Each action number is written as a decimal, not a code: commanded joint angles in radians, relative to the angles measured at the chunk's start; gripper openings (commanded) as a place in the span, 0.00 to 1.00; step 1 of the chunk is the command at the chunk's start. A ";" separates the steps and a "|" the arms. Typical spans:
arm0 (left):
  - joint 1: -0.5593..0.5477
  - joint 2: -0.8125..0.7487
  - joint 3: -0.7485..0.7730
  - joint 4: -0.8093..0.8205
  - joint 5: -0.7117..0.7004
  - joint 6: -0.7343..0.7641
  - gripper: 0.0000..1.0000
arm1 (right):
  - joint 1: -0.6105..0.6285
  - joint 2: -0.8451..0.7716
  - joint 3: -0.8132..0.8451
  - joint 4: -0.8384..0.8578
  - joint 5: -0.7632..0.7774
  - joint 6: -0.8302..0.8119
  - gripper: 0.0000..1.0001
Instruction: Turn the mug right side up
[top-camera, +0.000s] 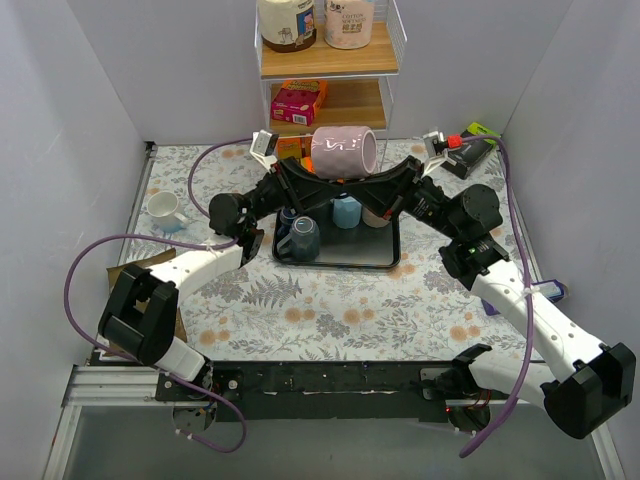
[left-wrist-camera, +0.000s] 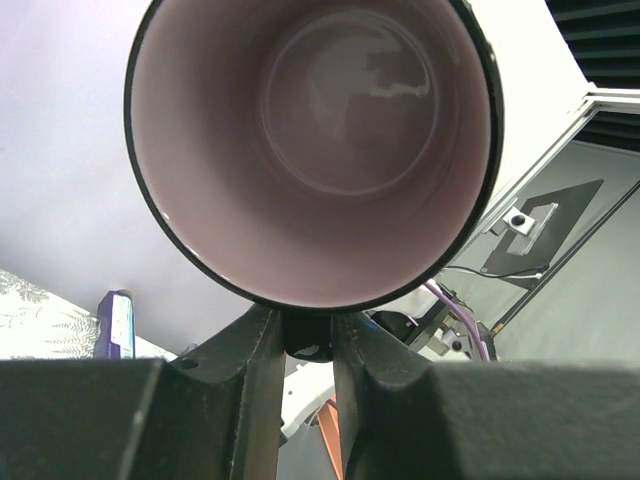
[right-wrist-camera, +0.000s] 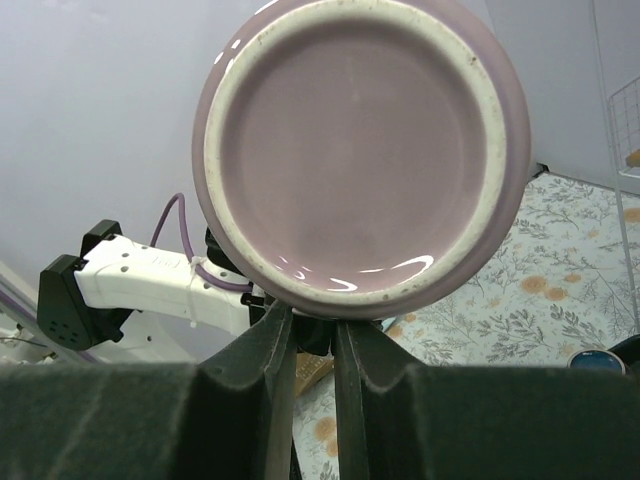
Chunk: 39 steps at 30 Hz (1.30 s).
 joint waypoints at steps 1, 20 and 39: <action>-0.006 -0.018 0.064 0.099 -0.090 -0.452 0.00 | 0.012 -0.005 -0.010 -0.030 -0.039 -0.013 0.01; -0.006 -0.268 0.146 -0.767 -0.323 0.145 0.00 | 0.007 -0.022 -0.025 -0.267 0.165 -0.013 0.66; 0.018 -0.252 0.469 -1.779 -1.138 0.804 0.00 | -0.022 -0.064 -0.052 -0.549 0.330 -0.011 0.65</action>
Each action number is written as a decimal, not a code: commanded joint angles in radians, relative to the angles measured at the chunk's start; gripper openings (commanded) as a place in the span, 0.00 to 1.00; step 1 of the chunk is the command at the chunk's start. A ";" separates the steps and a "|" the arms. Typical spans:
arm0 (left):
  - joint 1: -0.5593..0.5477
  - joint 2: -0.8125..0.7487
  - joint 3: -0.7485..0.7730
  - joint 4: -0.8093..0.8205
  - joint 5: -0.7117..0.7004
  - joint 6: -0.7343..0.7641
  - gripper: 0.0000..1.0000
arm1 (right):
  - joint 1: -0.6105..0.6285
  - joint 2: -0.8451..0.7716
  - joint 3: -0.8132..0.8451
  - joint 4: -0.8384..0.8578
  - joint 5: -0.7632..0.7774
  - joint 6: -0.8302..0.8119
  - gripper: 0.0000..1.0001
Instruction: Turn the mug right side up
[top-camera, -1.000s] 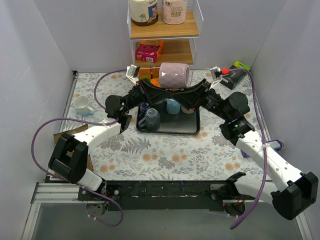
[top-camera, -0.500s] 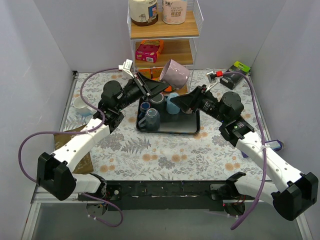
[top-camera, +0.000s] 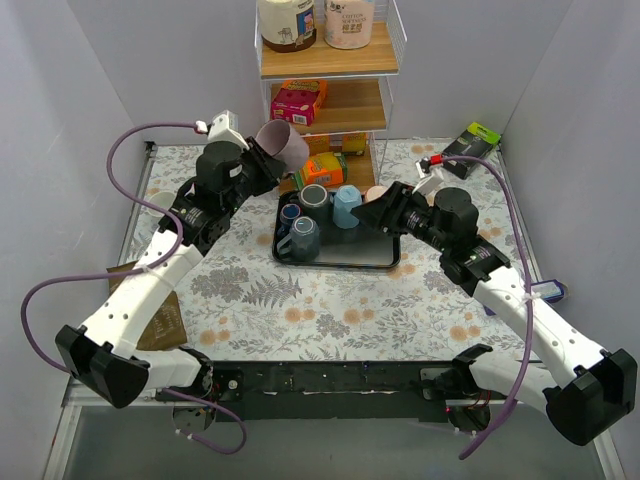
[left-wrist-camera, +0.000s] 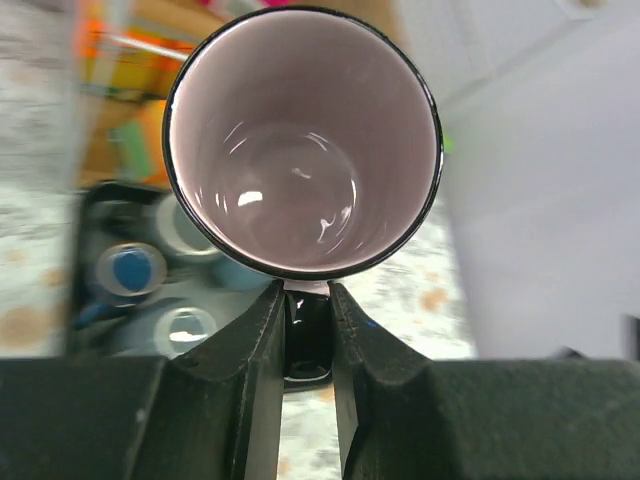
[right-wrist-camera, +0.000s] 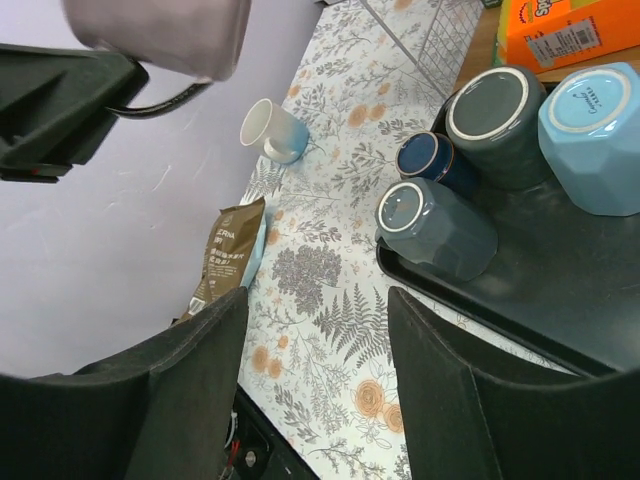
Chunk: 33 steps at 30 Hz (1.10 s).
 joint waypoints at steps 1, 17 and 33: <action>0.018 0.009 0.044 -0.169 -0.366 0.179 0.00 | -0.007 -0.030 0.013 -0.035 0.028 -0.009 0.65; 0.317 0.136 -0.283 0.040 -0.350 0.158 0.00 | -0.038 -0.081 0.030 -0.175 0.041 -0.046 0.64; 0.454 0.392 -0.329 0.327 -0.298 0.297 0.00 | -0.064 -0.076 0.053 -0.224 0.039 -0.055 0.64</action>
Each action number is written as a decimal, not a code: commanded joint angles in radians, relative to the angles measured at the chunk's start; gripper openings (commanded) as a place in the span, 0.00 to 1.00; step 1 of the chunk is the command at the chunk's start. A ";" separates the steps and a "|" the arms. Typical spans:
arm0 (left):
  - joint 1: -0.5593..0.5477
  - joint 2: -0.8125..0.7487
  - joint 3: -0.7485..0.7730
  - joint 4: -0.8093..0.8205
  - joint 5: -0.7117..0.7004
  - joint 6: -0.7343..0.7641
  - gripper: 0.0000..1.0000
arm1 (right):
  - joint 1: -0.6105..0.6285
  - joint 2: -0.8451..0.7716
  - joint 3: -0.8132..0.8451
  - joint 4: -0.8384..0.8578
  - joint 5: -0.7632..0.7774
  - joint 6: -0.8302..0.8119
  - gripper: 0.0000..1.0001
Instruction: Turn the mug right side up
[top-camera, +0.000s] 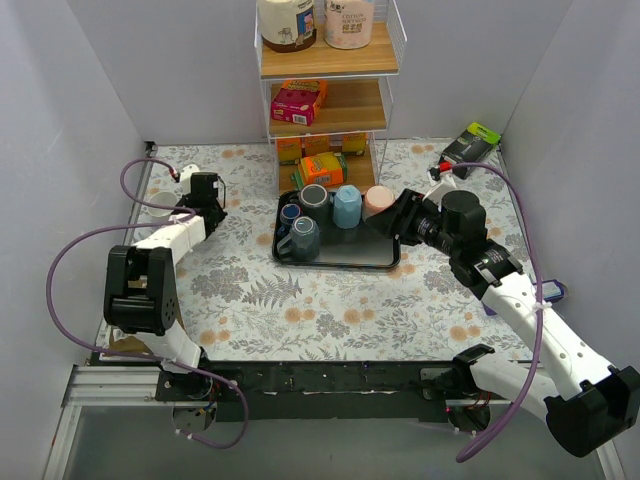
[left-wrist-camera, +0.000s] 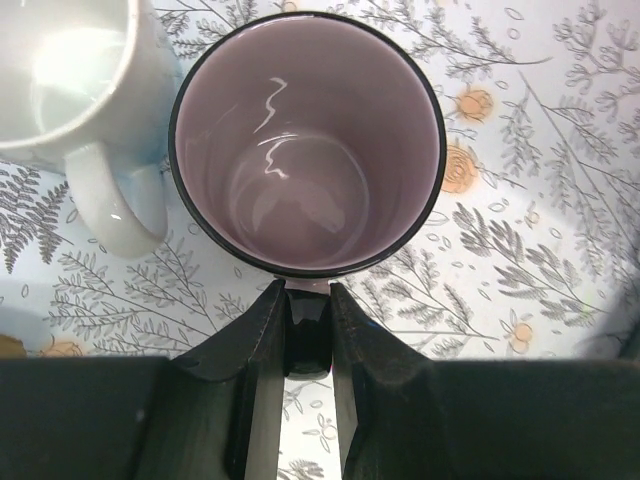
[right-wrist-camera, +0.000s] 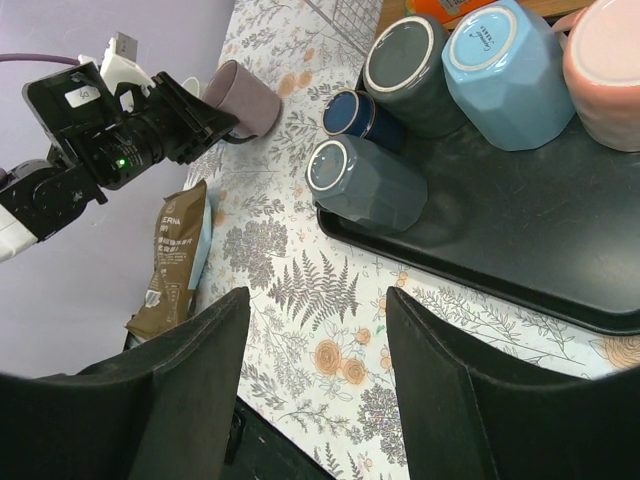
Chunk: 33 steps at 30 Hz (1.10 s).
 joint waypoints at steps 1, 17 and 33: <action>0.033 0.014 0.003 0.153 0.009 0.045 0.00 | -0.009 -0.012 0.048 0.000 0.005 -0.021 0.64; 0.042 0.043 -0.008 0.153 0.046 0.045 0.63 | -0.017 0.015 0.045 0.011 0.009 0.001 0.66; -0.019 -0.366 -0.146 0.078 0.496 -0.015 0.91 | -0.012 0.064 0.042 0.019 -0.031 0.032 0.66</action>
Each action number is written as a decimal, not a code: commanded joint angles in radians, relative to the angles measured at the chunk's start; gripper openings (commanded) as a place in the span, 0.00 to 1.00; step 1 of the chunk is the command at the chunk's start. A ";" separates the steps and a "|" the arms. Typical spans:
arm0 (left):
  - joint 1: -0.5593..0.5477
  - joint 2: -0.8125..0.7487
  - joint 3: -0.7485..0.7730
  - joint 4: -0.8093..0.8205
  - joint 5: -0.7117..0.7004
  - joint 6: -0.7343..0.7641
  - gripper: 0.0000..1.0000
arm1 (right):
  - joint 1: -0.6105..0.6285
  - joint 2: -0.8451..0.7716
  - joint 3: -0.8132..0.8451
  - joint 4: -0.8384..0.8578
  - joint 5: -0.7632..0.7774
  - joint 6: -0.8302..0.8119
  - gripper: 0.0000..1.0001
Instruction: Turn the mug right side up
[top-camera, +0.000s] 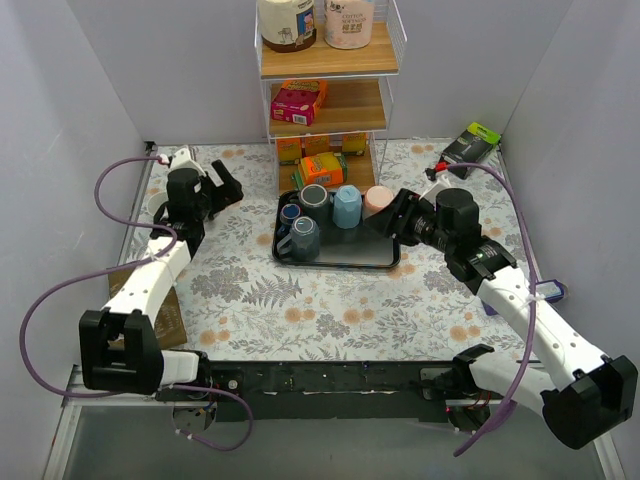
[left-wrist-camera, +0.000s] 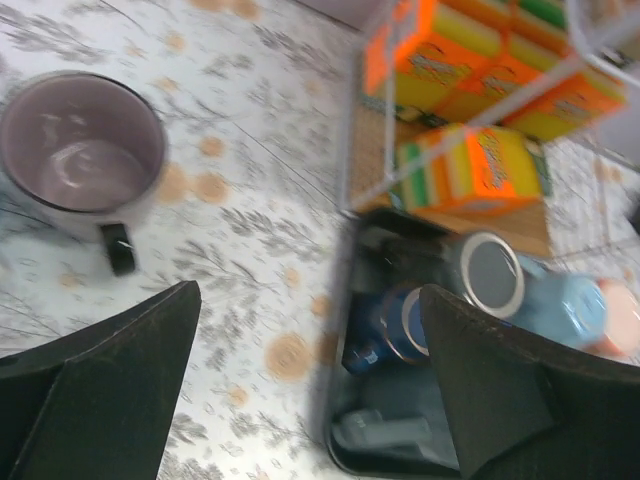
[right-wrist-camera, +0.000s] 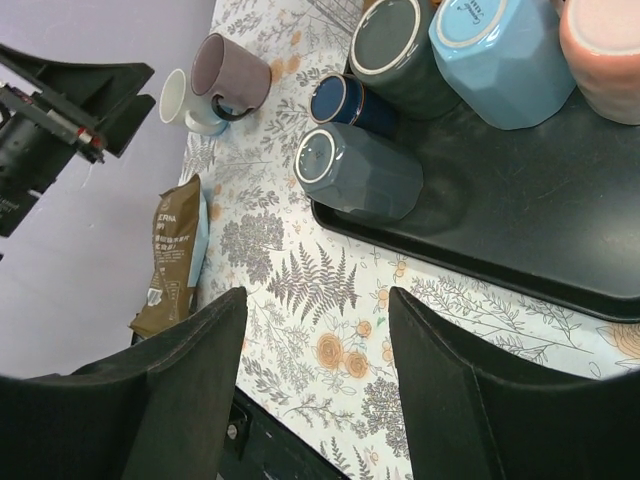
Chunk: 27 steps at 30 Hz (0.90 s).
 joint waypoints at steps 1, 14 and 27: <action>-0.031 -0.073 -0.083 -0.033 0.181 -0.039 0.92 | 0.004 0.051 0.054 0.008 -0.008 -0.003 0.65; -0.069 -0.042 -0.126 -0.045 0.308 -0.122 0.70 | 0.295 0.348 0.307 -0.193 0.346 0.044 0.57; -0.179 0.121 -0.118 0.017 0.347 -0.119 0.56 | 0.401 0.549 0.462 -0.279 0.452 0.099 0.56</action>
